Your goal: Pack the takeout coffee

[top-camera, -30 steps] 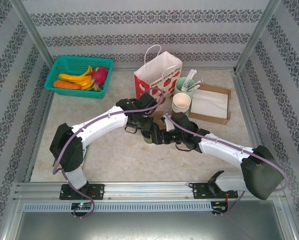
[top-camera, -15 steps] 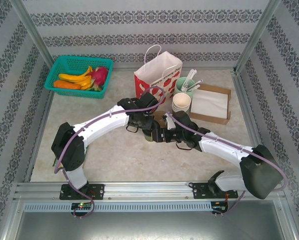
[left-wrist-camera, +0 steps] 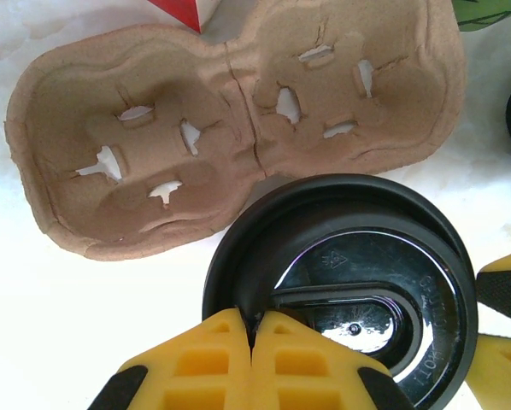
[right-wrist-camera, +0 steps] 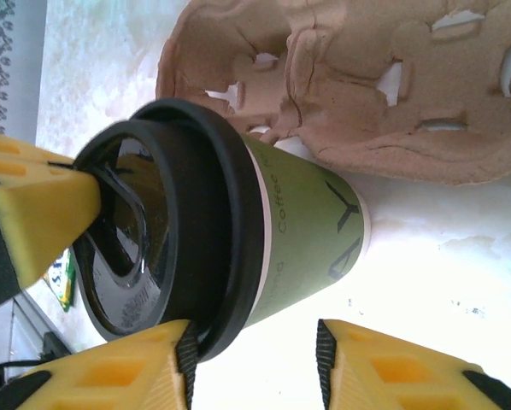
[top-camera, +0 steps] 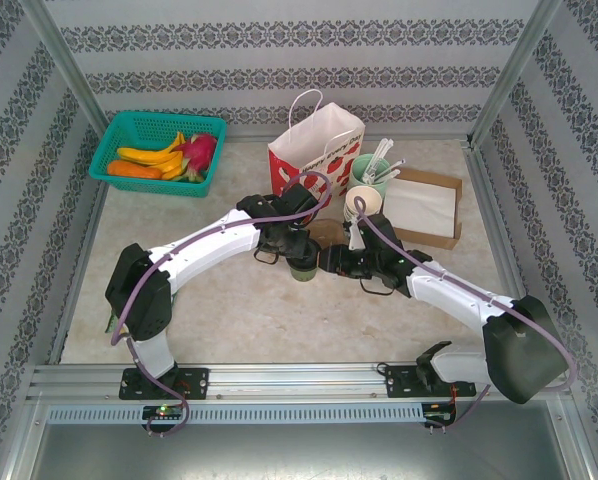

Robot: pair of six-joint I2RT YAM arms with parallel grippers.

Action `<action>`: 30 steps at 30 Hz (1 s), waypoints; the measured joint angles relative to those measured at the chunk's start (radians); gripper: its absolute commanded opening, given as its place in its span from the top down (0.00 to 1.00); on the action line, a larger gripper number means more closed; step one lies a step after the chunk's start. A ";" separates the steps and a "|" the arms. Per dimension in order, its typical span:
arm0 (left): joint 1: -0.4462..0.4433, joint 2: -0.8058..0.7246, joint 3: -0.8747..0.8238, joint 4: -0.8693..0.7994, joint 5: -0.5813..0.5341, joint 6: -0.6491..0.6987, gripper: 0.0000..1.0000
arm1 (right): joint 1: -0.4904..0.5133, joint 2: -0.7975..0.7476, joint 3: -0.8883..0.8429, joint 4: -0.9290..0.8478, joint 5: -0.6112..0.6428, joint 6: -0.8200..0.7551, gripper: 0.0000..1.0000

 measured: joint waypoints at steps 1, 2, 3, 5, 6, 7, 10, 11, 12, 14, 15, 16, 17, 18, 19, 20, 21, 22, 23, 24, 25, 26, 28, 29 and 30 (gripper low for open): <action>0.000 0.001 0.001 0.000 0.001 0.000 1.00 | 0.000 0.003 0.004 -0.002 0.010 0.005 0.60; 0.000 0.002 0.001 0.000 0.002 0.000 1.00 | 0.000 0.007 0.008 -0.003 0.014 0.008 0.61; 0.000 0.002 0.001 0.001 0.002 0.000 1.00 | 0.000 0.014 0.009 -0.003 0.016 0.009 0.62; 0.000 0.003 -0.005 0.006 0.005 0.000 1.00 | 0.000 0.022 0.010 0.004 0.015 0.011 0.63; 0.000 0.001 -0.012 0.013 0.005 -0.001 1.00 | 0.000 0.027 0.009 0.010 0.014 0.011 0.63; 0.000 -0.002 -0.018 0.020 0.006 -0.004 1.00 | 0.000 0.030 0.006 0.017 0.011 0.011 0.63; 0.000 -0.002 -0.019 0.023 0.007 -0.008 1.00 | 0.000 0.027 0.003 0.020 0.005 0.010 0.62; 0.000 -0.002 -0.016 0.020 0.006 -0.008 1.00 | 0.000 0.025 0.003 0.017 0.006 0.009 0.61; 0.000 -0.001 -0.011 0.016 0.004 -0.007 1.00 | -0.004 0.022 0.004 0.011 0.007 0.007 0.60; 0.000 0.008 0.006 -0.001 0.004 -0.007 1.00 | -0.013 0.021 0.018 -0.011 0.005 0.007 0.58; 0.000 0.018 0.022 -0.012 0.004 -0.007 1.00 | -0.020 0.021 0.027 -0.025 0.003 0.007 0.56; 0.000 0.028 0.038 -0.024 0.004 -0.006 1.00 | -0.027 0.021 0.037 -0.038 0.000 0.008 0.55; 0.000 0.036 0.051 -0.035 0.005 -0.005 1.00 | -0.030 0.021 0.047 -0.046 -0.002 0.010 0.53; 0.000 0.044 0.064 -0.047 0.004 -0.004 1.00 | -0.033 0.022 0.060 -0.055 -0.009 0.010 0.50; 0.000 0.051 0.075 -0.057 0.005 -0.003 1.00 | -0.037 0.022 0.072 -0.060 -0.015 0.011 0.49; 0.000 0.056 0.084 -0.065 0.005 -0.004 1.00 | -0.037 0.022 0.083 -0.060 -0.018 0.013 0.47; 0.000 0.059 0.090 -0.072 0.005 -0.004 1.00 | -0.037 0.022 0.094 -0.058 -0.022 0.014 0.46; 0.000 0.061 0.095 -0.077 0.005 -0.004 1.00 | -0.037 0.022 0.101 -0.056 -0.026 0.016 0.45; 0.000 0.063 0.099 -0.082 0.006 -0.004 1.00 | -0.037 0.022 0.104 -0.050 -0.031 0.019 0.45; 0.000 0.066 0.102 -0.084 0.006 -0.004 1.00 | -0.037 0.024 0.105 -0.047 -0.037 0.023 0.43; 0.000 0.066 0.104 -0.087 0.008 -0.004 1.00 | -0.037 0.029 0.106 -0.045 -0.045 0.026 0.41; 0.000 0.067 0.105 -0.088 0.009 -0.004 1.00 | -0.036 0.037 0.106 -0.043 -0.051 0.029 0.39; 0.000 0.067 0.105 -0.089 0.012 -0.004 1.00 | -0.028 0.065 0.114 -0.046 -0.064 0.032 0.35; 0.000 0.067 0.105 -0.089 0.013 -0.004 1.00 | -0.022 0.079 0.120 -0.050 -0.068 0.032 0.34; 0.000 0.067 0.106 -0.090 0.016 -0.004 1.00 | -0.014 0.090 0.126 -0.053 -0.068 0.031 0.33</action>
